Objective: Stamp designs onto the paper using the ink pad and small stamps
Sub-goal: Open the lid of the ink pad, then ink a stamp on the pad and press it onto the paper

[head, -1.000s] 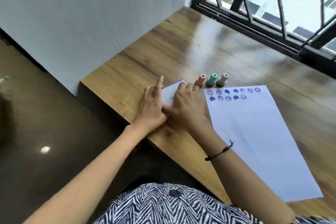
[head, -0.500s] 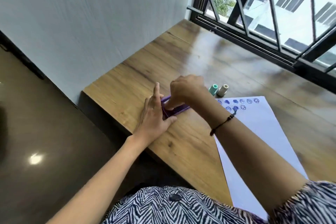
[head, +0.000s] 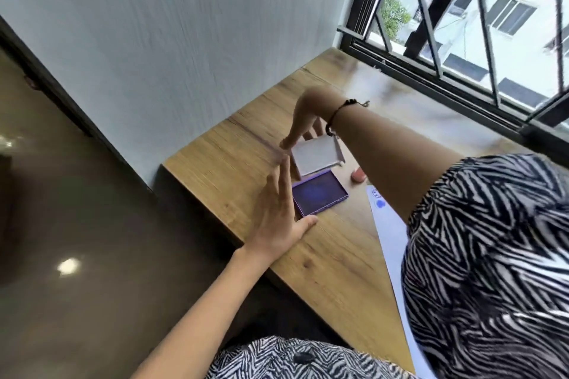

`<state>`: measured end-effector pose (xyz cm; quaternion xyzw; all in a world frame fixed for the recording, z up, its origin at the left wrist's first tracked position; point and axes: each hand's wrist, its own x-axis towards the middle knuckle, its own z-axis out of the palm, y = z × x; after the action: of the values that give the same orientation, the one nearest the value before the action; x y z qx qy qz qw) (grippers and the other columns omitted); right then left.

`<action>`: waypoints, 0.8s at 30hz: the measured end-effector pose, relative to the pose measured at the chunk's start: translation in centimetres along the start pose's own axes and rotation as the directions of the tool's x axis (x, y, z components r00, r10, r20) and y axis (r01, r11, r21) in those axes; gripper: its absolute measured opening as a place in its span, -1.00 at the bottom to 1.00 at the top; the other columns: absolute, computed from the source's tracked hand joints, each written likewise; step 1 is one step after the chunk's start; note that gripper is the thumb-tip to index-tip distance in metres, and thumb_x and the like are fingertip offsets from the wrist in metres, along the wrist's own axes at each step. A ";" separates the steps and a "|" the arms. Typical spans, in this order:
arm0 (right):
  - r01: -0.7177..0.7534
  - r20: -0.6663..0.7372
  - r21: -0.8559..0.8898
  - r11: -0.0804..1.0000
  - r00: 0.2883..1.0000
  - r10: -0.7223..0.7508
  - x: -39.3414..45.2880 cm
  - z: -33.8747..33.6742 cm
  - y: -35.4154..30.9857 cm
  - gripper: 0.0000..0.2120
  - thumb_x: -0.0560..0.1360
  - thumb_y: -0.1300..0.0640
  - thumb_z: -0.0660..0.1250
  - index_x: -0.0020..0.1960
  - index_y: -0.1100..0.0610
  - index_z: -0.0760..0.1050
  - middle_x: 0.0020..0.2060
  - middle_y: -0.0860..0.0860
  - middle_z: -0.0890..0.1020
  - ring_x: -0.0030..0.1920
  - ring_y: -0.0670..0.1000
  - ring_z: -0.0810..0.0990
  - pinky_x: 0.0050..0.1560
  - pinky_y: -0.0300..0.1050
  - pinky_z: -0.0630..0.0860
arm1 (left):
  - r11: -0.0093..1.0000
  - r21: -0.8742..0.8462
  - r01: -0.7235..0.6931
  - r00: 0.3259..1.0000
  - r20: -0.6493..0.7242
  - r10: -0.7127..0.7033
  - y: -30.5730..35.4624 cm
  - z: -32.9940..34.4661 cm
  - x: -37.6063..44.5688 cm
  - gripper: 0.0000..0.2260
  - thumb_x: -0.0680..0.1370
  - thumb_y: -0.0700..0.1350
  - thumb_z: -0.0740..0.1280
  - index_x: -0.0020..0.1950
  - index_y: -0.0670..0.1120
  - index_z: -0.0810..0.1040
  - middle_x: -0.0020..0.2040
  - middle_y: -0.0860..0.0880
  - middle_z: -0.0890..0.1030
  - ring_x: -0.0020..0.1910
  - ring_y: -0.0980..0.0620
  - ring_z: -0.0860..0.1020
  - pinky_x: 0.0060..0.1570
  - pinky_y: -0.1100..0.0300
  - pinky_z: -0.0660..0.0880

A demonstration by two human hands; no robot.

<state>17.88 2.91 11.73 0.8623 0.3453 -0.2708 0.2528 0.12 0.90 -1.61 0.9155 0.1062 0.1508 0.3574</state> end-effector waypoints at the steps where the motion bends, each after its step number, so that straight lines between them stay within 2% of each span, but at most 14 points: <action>1: 0.000 -0.005 0.023 1.000 1.000 0.000 0.3 0.1 0.1 -0.39 0.22 -0.48 0.25 -0.34 0.10 0.57 -0.47 -0.09 0.56 -0.64 -0.08 0.53 -0.48 -0.26 0.31 | 1.000 -0.006 0.001 1.000 -0.004 -0.001 0.0 0.0 0.0 0.10 0.32 0.02 0.48 0.35 0.10 -0.46 0.49 -0.22 0.03 0.41 -0.15 0.17 0.30 0.24 -0.09; 4: 0.045 -0.152 0.144 0.989 0.988 -0.022 0.3 0.5 1.5 -0.48 0.37 -0.32 0.27 -0.31 0.17 0.47 -0.41 -0.01 0.50 -0.47 0.00 0.49 -0.48 -0.17 0.32 | 0.999 -0.038 -0.010 1.000 -0.020 0.009 -0.1 -0.1 0.0 0.10 0.30 -0.01 0.50 0.35 0.18 -0.43 0.47 -0.24 0.11 0.36 -0.02 0.09 0.29 0.26 -0.06; 7: 0.073 -0.334 0.233 0.970 0.943 0.009 -1.4 1.8 4.1 -0.60 0.43 -0.03 0.37 -0.41 0.16 0.32 -0.46 0.04 0.46 -0.52 0.01 0.48 -0.50 -0.16 0.42 | 1.000 -0.017 -0.012 0.999 -0.039 0.011 0.2 -0.4 0.0 0.10 0.28 0.02 0.51 0.38 0.14 -0.39 0.44 -0.26 0.16 0.29 0.01 0.09 0.26 0.16 0.06; 9: 0.057 -0.352 0.174 0.983 0.936 0.008 -2.8 3.4 5.5 -0.62 0.41 0.08 0.39 -0.46 0.15 0.31 -0.50 0.03 0.46 -0.59 -0.01 0.47 -0.31 -0.10 0.58 | 0.999 0.009 -0.036 0.997 -0.067 0.037 0.4 -0.6 -0.1 0.03 0.30 0.06 0.48 0.42 0.09 -0.29 0.44 -0.26 0.17 0.29 -0.04 0.13 0.28 0.17 0.05; 11: 0.021 -0.304 0.087 0.996 0.953 0.006 -4.1 5.1 5.9 -0.66 0.39 0.12 0.39 -0.47 0.17 0.34 -0.50 0.03 0.47 -0.59 0.00 0.43 -0.03 -0.05 0.61 | 0.996 -0.007 -0.085 0.990 -0.116 0.084 0.6 -1.0 -0.2 -0.14 0.35 0.10 0.39 0.45 0.01 -0.09 0.40 -0.27 0.23 0.28 -0.04 0.17 0.30 0.12 0.12; 12: 0.007 -0.278 0.079 0.997 0.960 0.015 -4.6 5.9 5.7 -0.72 0.37 0.15 0.40 -0.42 0.19 0.38 -0.47 0.04 0.45 -0.55 0.03 0.43 -0.05 -0.06 0.61 | 0.995 -0.019 -0.101 0.985 -0.146 0.097 0.7 -1.2 -0.3 -0.22 0.37 0.10 0.34 0.44 -0.05 0.01 0.37 -0.28 0.27 0.28 -0.05 0.19 0.30 0.11 0.17; 13: -0.003 -0.267 0.092 0.996 0.963 0.028 -5.1 6.7 5.6 -0.79 0.35 0.18 0.42 -0.36 0.21 0.43 -0.44 0.06 0.44 -0.49 0.08 0.44 -0.18 -0.10 0.59 | 0.993 -0.032 -0.117 0.978 -0.177 0.109 0.8 -1.3 -0.3 -0.29 0.38 0.08 0.31 0.42 -0.12 0.11 0.35 -0.29 0.31 0.27 -0.05 0.21 0.30 0.11 0.20; 15: -0.022 -0.275 0.116 0.993 0.960 0.053 -5.7 8.1 5.2 -0.88 0.29 0.28 0.44 -0.24 0.24 0.51 -0.40 0.09 0.42 -0.38 0.11 0.44 -0.46 -0.22 0.37 | 0.989 -0.056 -0.136 0.965 -0.232 0.119 1.1 -1.4 -0.5 -0.42 0.39 -0.01 0.30 0.34 -0.22 0.27 0.28 -0.30 0.38 0.24 -0.05 0.27 0.30 0.21 0.21; 16: -0.030 -0.294 0.137 0.990 0.953 0.069 -5.8 8.8 4.9 -0.86 0.28 0.33 0.43 -0.18 0.26 0.52 -0.36 0.11 0.48 -0.36 0.11 0.44 -0.46 -0.24 0.30 | 0.988 -0.067 -0.136 0.961 -0.250 0.115 1.2 -1.5 -0.6 -0.49 0.40 -0.07 0.30 0.30 -0.24 0.33 0.25 -0.30 0.40 0.23 -0.06 0.30 0.29 0.27 0.20; 19: -0.011 -0.356 0.194 0.981 0.931 0.081 -5.7 10.6 4.1 -0.88 0.37 0.36 0.32 -0.09 0.29 0.51 -0.05 0.23 0.60 -0.11 0.22 0.55 -0.24 -0.13 0.38 | 0.989 -0.077 -0.126 0.956 -0.278 0.100 1.4 -1.7 -0.8 -0.63 0.39 -0.25 0.31 0.19 -0.26 0.44 0.20 -0.29 0.44 0.20 -0.12 0.40 0.27 0.28 0.25; 20: -0.009 -0.371 0.204 0.979 0.925 0.085 -5.7 10.9 4.0 -0.94 0.39 0.37 0.28 -0.16 0.28 0.49 -0.02 0.25 0.58 -0.05 0.24 0.55 -0.22 -0.09 0.37 | 0.989 -0.084 -0.124 0.953 -0.288 0.095 1.5 -1.8 -0.8 -0.64 0.39 -0.28 0.30 0.18 -0.26 0.45 0.19 -0.28 0.44 0.19 -0.10 0.41 0.26 0.28 0.26; 22: -0.005 -0.422 0.251 0.968 0.900 0.114 -5.5 11.5 4.3 -0.94 0.39 0.39 0.23 -0.26 0.30 0.41 -0.03 0.26 0.57 -0.09 0.25 0.53 -0.23 -0.06 0.37 | 0.984 -0.134 -0.113 0.946 -0.317 0.065 1.9 -1.9 -0.9 -0.65 0.40 -0.29 0.28 0.18 -0.25 0.44 0.18 -0.27 0.45 0.17 -0.05 0.41 0.23 0.30 0.30; 23: 0.023 -0.455 0.304 0.952 0.882 0.124 -5.5 11.6 4.6 -0.99 0.38 0.37 0.27 -0.22 0.32 0.45 -0.05 0.26 0.59 -0.09 0.25 0.54 -0.24 -0.03 0.41 | 0.979 -0.179 -0.101 0.944 -0.327 0.038 2.2 -1.9 -0.9 -0.65 0.41 -0.28 0.28 0.19 -0.24 0.43 0.17 -0.25 0.45 0.14 -0.02 0.42 0.21 0.32 0.33; 24: 0.071 -0.491 0.383 0.921 0.860 0.138 -5.6 11.7 5.0 -0.93 0.37 0.32 0.32 -0.16 0.31 0.51 -0.08 0.25 0.62 -0.08 0.24 0.55 -0.20 -0.01 0.46 | 0.969 -0.234 -0.084 0.946 -0.325 0.004 2.5 -1.9 -0.9 -0.66 0.42 -0.27 0.28 0.20 -0.21 0.42 0.14 -0.21 0.46 0.10 0.02 0.44 0.16 0.34 0.37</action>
<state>14.64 -10.13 8.08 0.9416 0.3235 -0.0919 -0.0184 -1.14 0.01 1.30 0.8297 0.1229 0.3181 0.4420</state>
